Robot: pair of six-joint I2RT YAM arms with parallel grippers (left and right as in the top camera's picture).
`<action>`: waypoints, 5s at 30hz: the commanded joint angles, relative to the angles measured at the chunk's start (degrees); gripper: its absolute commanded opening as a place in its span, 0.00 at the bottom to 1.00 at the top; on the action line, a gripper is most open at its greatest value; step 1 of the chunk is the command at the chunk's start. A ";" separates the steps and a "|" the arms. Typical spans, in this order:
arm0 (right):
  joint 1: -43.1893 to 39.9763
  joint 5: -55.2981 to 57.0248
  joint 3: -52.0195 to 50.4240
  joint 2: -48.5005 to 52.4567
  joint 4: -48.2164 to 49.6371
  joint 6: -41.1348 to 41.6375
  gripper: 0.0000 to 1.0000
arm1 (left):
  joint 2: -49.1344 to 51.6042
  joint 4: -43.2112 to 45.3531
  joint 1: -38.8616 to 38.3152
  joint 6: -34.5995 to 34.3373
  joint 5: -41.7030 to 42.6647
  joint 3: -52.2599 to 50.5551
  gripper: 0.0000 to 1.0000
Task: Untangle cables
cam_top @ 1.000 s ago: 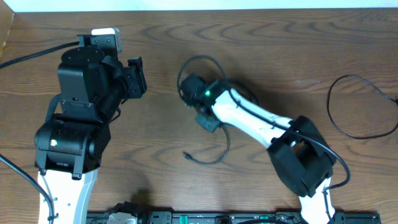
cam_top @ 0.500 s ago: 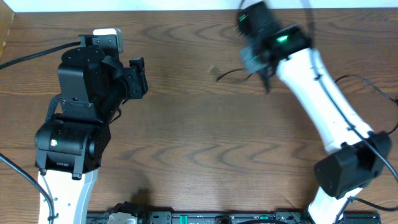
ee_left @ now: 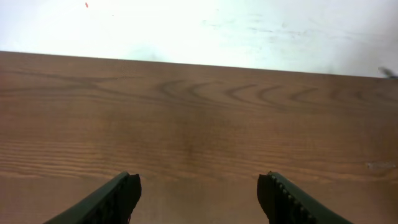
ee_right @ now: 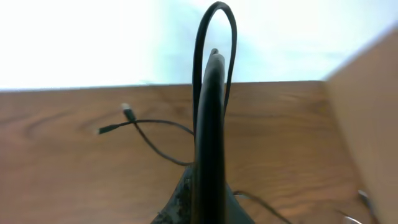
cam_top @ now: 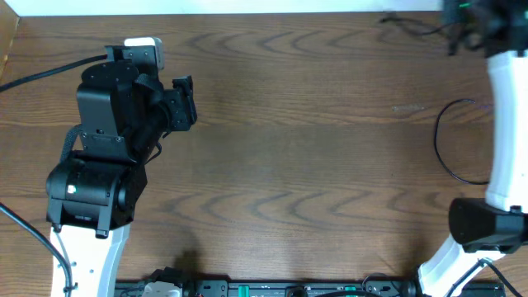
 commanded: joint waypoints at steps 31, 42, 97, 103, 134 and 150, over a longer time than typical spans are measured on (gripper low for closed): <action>-28.87 16.65 2.16 20.87 11.50 10.47 0.01 | -6.60 -0.20 0.13 0.55 3.34 -0.17 0.65; -32.85 3.21 2.16 23.45 11.08 8.68 0.01 | -7.50 -0.20 0.13 0.55 4.63 -0.17 0.65; -31.23 -3.69 3.41 -1.27 -24.72 20.76 0.99 | -1.92 2.16 0.15 3.72 -0.85 -0.17 0.65; -30.62 -4.28 1.73 -1.40 -25.38 18.88 0.99 | -1.92 1.68 0.15 3.72 -1.88 -0.17 0.65; 0.35 -7.13 -92.15 -70.86 19.69 19.58 0.99 | -29.94 12.55 -2.23 -4.13 -6.82 -39.63 0.64; 10.97 -6.86 -100.52 -75.12 22.60 14.97 0.99 | -35.43 9.07 -2.23 -7.69 -15.63 -47.71 0.64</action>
